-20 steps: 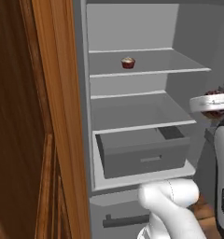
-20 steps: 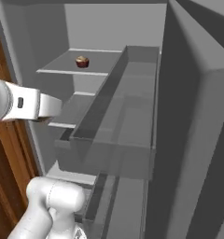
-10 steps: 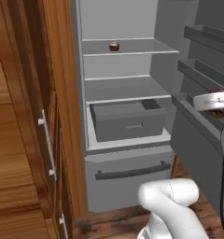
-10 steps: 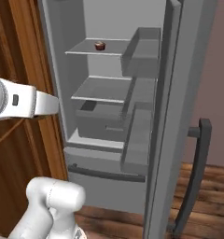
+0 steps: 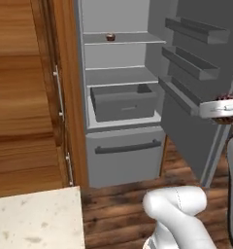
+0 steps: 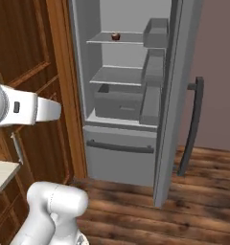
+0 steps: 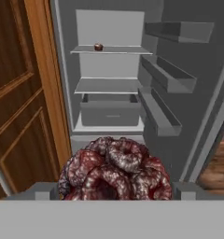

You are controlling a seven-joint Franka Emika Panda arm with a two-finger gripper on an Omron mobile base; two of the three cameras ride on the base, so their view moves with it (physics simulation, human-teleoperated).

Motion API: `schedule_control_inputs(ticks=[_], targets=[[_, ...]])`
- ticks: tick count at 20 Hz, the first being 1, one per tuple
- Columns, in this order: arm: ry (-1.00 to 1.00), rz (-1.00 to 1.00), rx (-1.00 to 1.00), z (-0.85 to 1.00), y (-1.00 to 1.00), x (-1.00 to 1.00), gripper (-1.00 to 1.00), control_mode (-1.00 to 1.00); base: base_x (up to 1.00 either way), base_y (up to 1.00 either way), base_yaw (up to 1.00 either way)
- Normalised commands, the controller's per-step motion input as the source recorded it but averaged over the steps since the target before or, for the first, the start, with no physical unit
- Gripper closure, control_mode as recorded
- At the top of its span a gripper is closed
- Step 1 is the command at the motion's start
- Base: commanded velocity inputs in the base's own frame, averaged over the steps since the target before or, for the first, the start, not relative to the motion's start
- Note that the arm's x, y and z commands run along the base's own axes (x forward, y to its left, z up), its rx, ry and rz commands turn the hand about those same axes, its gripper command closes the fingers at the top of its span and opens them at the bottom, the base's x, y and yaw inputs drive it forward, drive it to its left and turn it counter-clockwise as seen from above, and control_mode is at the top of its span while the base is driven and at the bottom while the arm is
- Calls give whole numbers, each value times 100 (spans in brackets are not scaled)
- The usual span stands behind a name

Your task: Take the cupcake and cake from the fridge and place them on the empty tray on the dining counter.

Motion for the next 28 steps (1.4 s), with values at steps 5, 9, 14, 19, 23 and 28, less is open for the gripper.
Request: schedule_control_inputs(ticks=[5,9,14,19,23,28], targets=[[0,0,0,0,0,0,100,100,-77,-11,-54],[0,0,0,0,0,0,100,100,-1,0,-99],[0,0,0,0,0,0,100,100,0,0,-100],[0,0,0,0,0,0,100,100,0,0,-100],[0,0,0,0,0,0,100,100,0,0,-100],[0,0,0,0,0,0,100,100,0,0,-100]])
